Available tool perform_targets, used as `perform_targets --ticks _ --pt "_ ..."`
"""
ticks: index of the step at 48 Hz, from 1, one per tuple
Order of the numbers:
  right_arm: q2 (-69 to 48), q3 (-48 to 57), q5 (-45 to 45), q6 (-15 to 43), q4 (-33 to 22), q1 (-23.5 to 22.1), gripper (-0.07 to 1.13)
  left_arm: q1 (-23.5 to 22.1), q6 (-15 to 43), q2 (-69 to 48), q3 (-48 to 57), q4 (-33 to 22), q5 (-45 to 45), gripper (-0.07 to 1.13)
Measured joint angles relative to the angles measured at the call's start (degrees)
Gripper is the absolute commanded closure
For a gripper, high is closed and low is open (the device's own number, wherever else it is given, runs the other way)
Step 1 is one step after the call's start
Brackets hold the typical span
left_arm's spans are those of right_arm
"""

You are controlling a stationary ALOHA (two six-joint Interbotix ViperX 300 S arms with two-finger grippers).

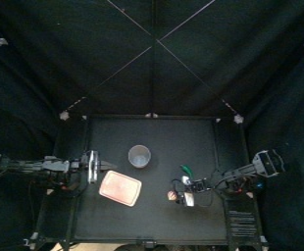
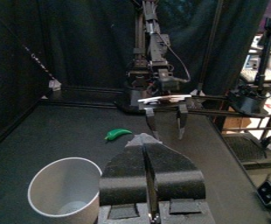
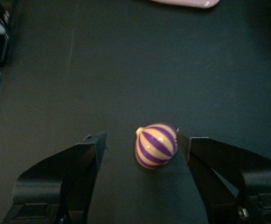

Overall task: Pick the onion then place it in the grey bowl
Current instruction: Pick the onion

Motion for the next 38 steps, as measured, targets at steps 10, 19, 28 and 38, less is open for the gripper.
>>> perform_targets --ticks 10,19,28,38 --pt "6.86 -4.13 5.8 0.0 -1.14 -0.09 0.08 0.09 0.0 -0.09 0.0 0.09 -0.18 1.07" --pt "9.93 -5.71 6.24 0.09 -3.25 -0.79 0.09 0.09 0.0 -0.09 0.0 0.0 -0.09 1.07" --pt "11.07 -5.8 6.42 0.09 -3.34 -0.88 0.12 0.09 0.0 0.0 0.0 0.0 -0.18 1.07" --pt "12.04 -5.89 6.42 0.0 -3.08 -0.88 0.25 0.18 -0.09 0.0 0.09 0.0 -0.18 1.07"
